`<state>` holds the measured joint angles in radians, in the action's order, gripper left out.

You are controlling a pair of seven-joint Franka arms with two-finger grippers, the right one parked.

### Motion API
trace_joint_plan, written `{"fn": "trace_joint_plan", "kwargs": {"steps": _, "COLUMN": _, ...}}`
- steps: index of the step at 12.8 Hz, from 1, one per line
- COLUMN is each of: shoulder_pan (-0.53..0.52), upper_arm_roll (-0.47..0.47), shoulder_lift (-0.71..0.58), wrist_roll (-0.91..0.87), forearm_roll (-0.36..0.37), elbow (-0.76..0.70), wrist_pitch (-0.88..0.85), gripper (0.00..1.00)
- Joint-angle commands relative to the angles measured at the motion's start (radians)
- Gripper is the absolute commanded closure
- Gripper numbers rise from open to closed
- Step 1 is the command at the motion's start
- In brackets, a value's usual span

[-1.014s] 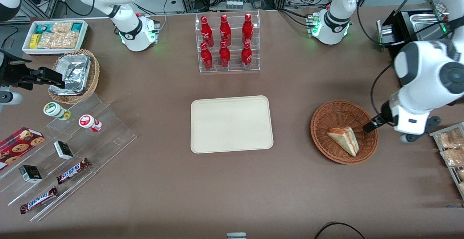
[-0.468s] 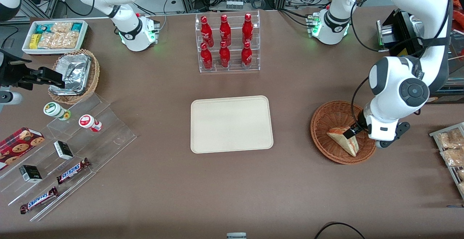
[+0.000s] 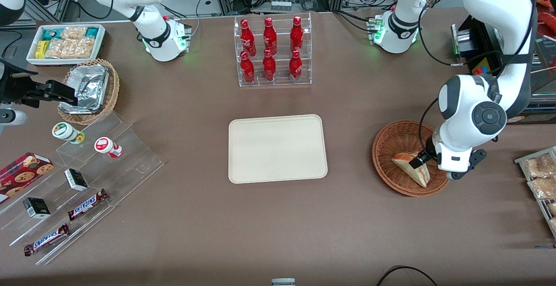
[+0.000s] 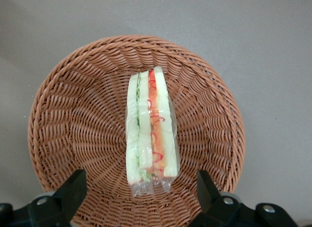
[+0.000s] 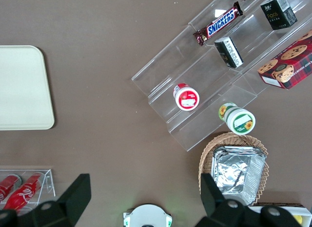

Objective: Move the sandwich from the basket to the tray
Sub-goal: 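Lower the open left gripper around the wrapped sandwich and close it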

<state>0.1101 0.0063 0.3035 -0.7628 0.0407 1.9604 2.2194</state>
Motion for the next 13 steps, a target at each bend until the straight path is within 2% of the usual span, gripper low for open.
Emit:
{"fn": "trace_joint_plan", "kwargs": {"steps": 1, "shoulder_pan": 0.005, "upper_arm_roll": 0.004, "shoulder_lift": 0.035, "wrist_roll": -0.027, "forearm_roll": 0.018, "elbow": 0.002, "wrist_pitch": 0.063, "gripper": 0.0}}
{"fn": "trace_joint_plan", "kwargs": {"steps": 13, "shoulder_pan": 0.006, "upper_arm_roll": 0.004, "shoulder_lift": 0.111, "wrist_roll": -0.026, "forearm_roll": 0.016, "elbow": 0.006, "wrist_pitch": 0.085, "gripper": 0.02}}
